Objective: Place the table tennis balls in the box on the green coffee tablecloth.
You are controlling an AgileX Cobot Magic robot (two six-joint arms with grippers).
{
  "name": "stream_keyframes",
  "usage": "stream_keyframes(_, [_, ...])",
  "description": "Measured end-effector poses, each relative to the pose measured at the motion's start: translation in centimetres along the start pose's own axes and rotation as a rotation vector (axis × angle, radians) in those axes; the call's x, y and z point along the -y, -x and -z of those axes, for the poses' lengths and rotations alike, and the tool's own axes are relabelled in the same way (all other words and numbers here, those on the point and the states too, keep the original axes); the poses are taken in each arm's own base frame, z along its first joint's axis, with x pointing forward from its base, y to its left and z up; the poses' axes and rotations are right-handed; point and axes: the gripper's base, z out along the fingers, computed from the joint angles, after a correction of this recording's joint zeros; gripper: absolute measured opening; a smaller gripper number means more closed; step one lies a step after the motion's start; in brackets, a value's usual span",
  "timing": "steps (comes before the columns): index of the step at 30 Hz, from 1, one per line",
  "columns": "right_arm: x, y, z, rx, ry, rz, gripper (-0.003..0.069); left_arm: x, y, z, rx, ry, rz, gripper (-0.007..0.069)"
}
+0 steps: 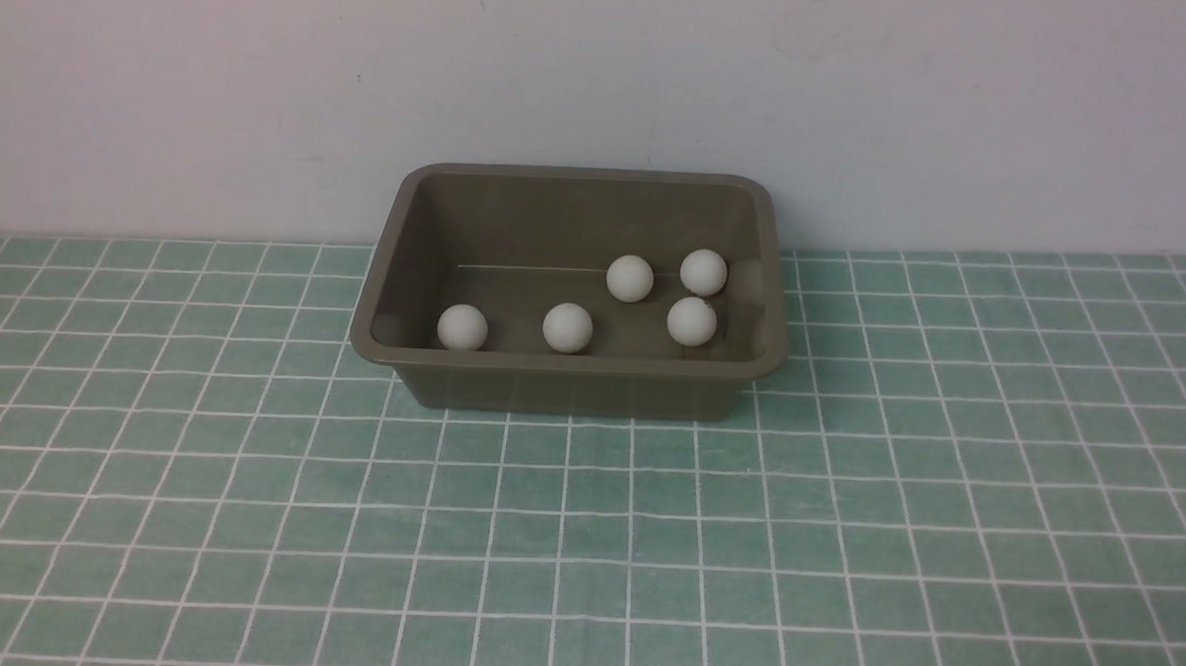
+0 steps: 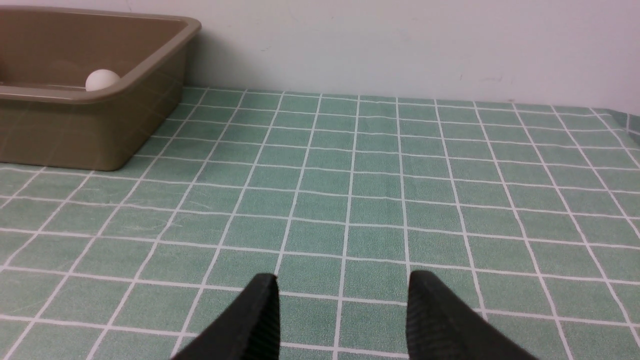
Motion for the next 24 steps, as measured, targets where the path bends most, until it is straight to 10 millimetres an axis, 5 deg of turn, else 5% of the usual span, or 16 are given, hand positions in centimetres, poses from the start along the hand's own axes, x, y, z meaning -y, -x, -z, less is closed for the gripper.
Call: stream_keyframes(24, [0.0,0.0,0.0,0.0,0.0,0.0,0.0327,0.07,-0.07,0.03,-0.013,-0.007,-0.055,0.0447])
